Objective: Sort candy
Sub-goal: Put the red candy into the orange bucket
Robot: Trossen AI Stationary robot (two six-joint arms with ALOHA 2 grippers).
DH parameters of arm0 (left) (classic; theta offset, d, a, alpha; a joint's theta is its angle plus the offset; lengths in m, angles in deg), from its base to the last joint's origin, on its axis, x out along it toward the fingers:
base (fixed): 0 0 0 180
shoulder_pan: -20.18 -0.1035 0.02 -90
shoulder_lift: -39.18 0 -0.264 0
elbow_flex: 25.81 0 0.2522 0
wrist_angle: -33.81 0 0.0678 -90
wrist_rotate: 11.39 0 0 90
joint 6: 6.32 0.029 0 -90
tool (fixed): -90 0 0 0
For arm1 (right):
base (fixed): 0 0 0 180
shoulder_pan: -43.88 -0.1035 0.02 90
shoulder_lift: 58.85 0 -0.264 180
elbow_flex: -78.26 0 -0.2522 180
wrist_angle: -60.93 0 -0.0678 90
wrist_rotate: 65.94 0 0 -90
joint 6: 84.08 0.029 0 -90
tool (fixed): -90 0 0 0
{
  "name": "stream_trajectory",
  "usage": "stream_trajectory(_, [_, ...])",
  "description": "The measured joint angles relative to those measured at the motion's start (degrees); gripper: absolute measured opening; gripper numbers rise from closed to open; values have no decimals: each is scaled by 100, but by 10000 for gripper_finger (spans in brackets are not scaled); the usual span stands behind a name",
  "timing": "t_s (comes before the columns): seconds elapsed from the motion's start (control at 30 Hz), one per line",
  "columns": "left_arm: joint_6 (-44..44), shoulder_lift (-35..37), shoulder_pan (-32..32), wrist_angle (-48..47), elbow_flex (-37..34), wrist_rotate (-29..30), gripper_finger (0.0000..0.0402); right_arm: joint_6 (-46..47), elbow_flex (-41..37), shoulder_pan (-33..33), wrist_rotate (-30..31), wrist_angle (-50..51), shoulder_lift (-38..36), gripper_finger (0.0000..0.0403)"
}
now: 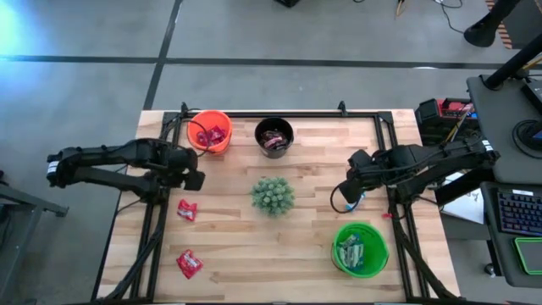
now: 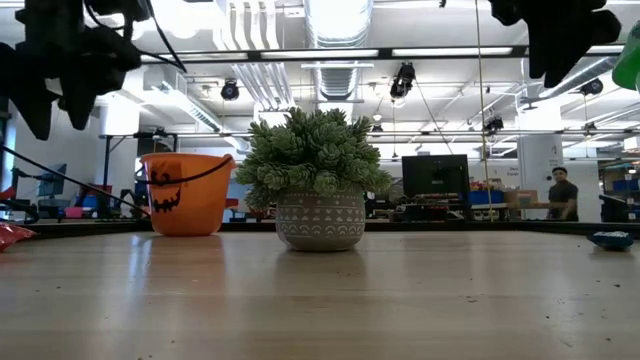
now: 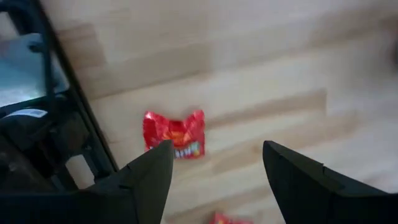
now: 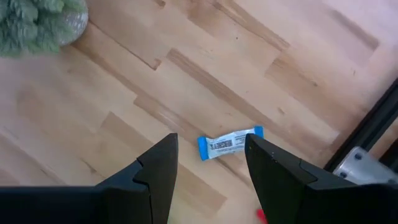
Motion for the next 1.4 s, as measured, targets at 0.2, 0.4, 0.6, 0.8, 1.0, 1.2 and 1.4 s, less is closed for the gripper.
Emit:
stream_trajectory(0.2, [-518, -355, 217, -10, 0, 165, 230, -979, 2, 1, 2, 16, 0, 178])
stream_trajectory(0.4, [-412, -934, 521, -264, 0, 160, 230, -1499, 2, 0, 2, 43, 0, 178])
stream_trajectory(0.6, [-3, -1348, 785, -81, 0, 156, 230, -1705, 2, 1, -128, 65, 0, 178])
stream_trajectory(0.8, [1319, -1537, 1129, 152, 0, 115, 230, -1757, 2, 1, -156, 70, 0, 178])
stream_trajectory(1.0, [1913, -1658, 1384, 151, -4, 114, 230, -1569, 2, 1, -307, 67, 0, 178])
stream_trajectory(1.2, [1097, -1736, 1439, 164, -191, 37, 230, -1020, 2, 1, -323, 45, 0, 178])
stream_trajectory(1.4, [1042, -1884, 1439, 435, -426, -165, 230, -824, 2, -1, -470, 32, 0, 178])
